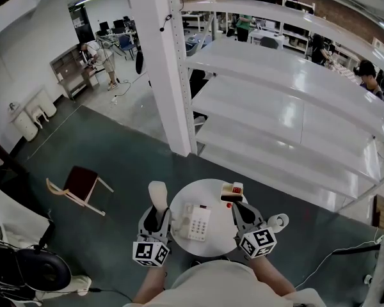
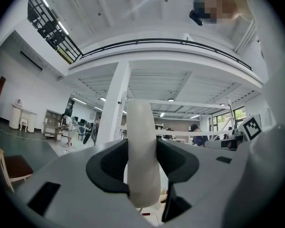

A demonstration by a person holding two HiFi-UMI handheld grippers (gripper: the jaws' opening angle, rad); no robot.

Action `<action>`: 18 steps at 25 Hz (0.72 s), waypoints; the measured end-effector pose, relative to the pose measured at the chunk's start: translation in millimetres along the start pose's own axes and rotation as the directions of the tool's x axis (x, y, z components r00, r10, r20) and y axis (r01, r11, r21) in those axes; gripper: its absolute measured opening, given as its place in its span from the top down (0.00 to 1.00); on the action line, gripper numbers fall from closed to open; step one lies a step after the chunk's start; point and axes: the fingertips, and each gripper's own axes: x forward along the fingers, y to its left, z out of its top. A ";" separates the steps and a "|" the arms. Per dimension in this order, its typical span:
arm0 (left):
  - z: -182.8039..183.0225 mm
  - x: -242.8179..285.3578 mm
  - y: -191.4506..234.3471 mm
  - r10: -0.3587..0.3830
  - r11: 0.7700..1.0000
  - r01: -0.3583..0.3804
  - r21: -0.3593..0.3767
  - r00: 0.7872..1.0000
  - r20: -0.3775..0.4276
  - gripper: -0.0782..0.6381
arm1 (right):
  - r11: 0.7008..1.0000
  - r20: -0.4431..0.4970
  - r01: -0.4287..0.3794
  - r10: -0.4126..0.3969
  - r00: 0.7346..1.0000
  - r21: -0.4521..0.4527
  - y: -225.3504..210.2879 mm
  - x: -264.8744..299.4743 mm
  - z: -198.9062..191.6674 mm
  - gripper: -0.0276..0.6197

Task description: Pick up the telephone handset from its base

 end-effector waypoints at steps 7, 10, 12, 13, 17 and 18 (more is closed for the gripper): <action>0.2 1.0 -2.5 -0.006 1.000 0.006 -0.003 1.000 -0.008 0.62 | 1.000 -0.002 0.000 0.000 1.000 -0.010 -0.5 -0.4 2.7 0.95; -1.1 1.1 -2.6 -0.010 1.000 0.010 -0.003 1.000 -0.009 0.62 | 1.000 -0.004 0.000 0.000 1.000 -0.012 -0.4 -0.1 1.1 0.95; -2.0 1.0 -2.4 -0.011 1.000 0.011 -0.002 1.000 -0.009 0.62 | 1.000 -0.005 0.001 -0.001 1.000 -0.011 -0.1 -0.1 -0.2 0.95; -2.0 0.5 -2.2 -0.011 1.000 0.011 -0.003 1.000 -0.008 0.62 | 1.000 -0.005 0.001 -0.001 1.000 -0.012 0.6 -0.2 -0.3 0.95; -0.4 -1.5 -2.3 -0.014 1.000 0.014 -0.008 1.000 -0.010 0.62 | 1.000 -0.007 0.001 -0.001 1.000 -0.017 3.8 -1.3 1.9 0.95; -0.2 -1.7 -2.3 -0.015 1.000 0.015 -0.008 1.000 -0.011 0.62 | 1.000 -0.007 0.001 -0.001 1.000 -0.017 4.1 -1.4 2.4 0.95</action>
